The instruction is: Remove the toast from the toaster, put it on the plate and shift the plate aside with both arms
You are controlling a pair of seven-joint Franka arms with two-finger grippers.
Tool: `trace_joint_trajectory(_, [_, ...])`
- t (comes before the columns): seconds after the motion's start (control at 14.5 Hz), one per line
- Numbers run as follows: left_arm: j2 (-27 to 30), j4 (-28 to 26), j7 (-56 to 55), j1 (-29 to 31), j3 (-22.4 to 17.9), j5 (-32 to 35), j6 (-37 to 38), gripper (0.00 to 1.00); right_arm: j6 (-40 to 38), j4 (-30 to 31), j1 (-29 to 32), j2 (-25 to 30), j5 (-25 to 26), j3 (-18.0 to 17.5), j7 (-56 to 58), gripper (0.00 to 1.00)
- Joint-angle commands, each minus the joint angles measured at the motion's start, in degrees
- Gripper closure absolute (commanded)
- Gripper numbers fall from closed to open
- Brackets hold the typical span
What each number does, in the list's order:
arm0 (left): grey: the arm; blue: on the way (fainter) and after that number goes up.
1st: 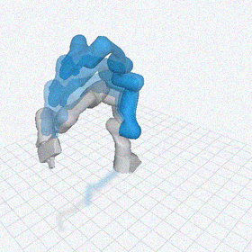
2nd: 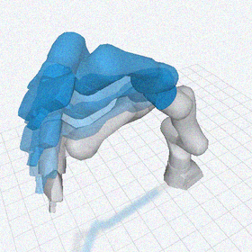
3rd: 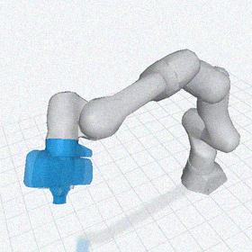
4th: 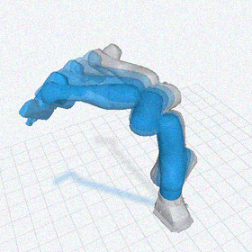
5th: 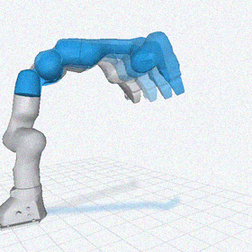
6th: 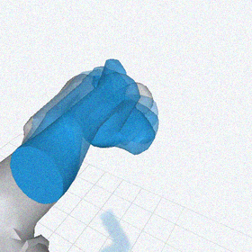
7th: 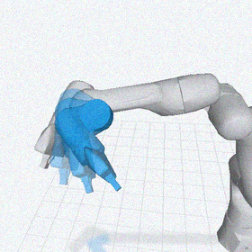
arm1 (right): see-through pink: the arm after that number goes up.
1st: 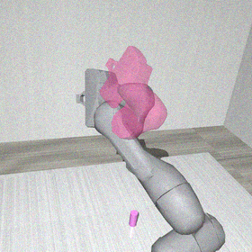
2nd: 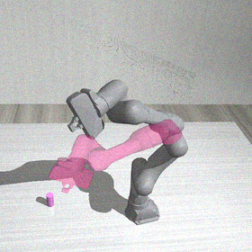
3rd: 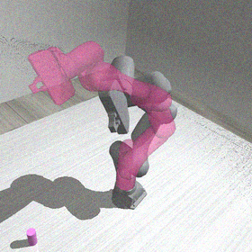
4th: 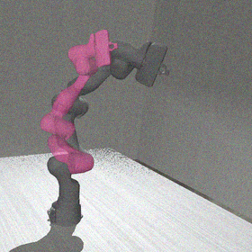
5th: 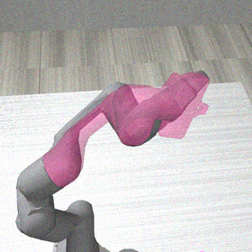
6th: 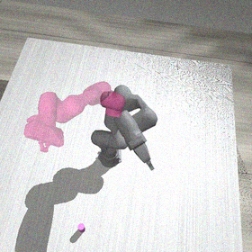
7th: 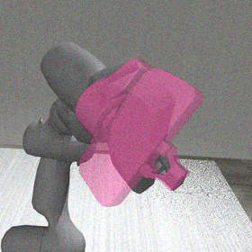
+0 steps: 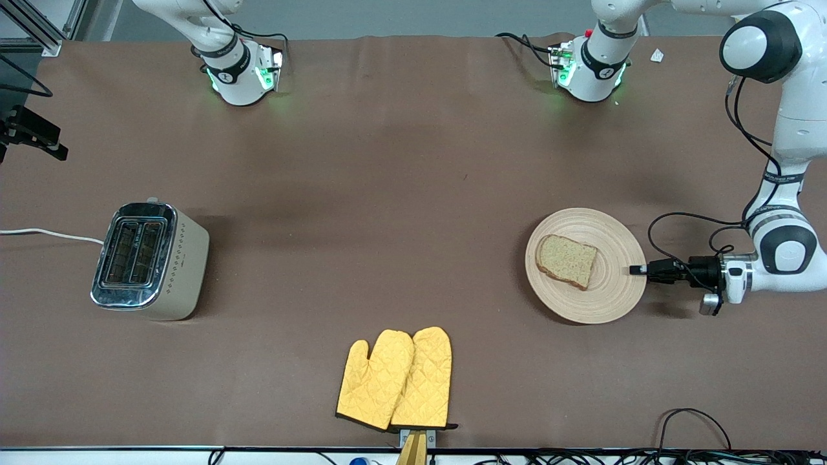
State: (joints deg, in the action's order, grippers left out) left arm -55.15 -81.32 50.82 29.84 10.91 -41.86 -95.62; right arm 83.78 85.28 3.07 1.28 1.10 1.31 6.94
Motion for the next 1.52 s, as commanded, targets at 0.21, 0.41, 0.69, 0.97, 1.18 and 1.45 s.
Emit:
trace_joint_trajectory(0.21, [5.5, 8.5, -2.3, -0.2, 0.6, 16.7, 1.4, 0.00, -0.5, -0.1, 0.0, 0.1, -0.8, -0.2, -0.6, 0.00])
trace_joint_trajectory(0.41, [14.2, 9.0, -8.5, -4.6, 0.7, 23.6, 1.3, 0.00, -0.4, -0.2, -0.1, 0.1, -0.8, -0.2, -0.4, 0.00])
trace_joint_trajectory(0.69, [26.4, 8.0, -22.4, -13.3, 0.7, 28.4, 3.1, 0.00, -0.1, -0.4, -0.2, 0.1, -0.8, -0.3, -0.4, 0.00])
trace_joint_trajectory(0.97, [35.5, 7.4, -39.1, -22.5, 0.8, 32.4, 8.8, 0.00, 0.0, -0.5, -0.2, 0.0, -0.9, -0.3, -0.4, 0.00])
trace_joint_trajectory(1.18, [42.1, 4.9, -48.8, -26.1, 0.8, 33.0, 10.4, 0.00, 0.2, -0.3, -0.1, 0.0, -1.0, -0.3, -0.4, 0.00])
trace_joint_trajectory(1.45, [52.8, -5.0, -52.7, -27.6, 2.0, 38.9, 7.3, 0.00, -0.3, -0.4, 0.2, 0.0, -0.9, -0.2, 0.2, 0.00])
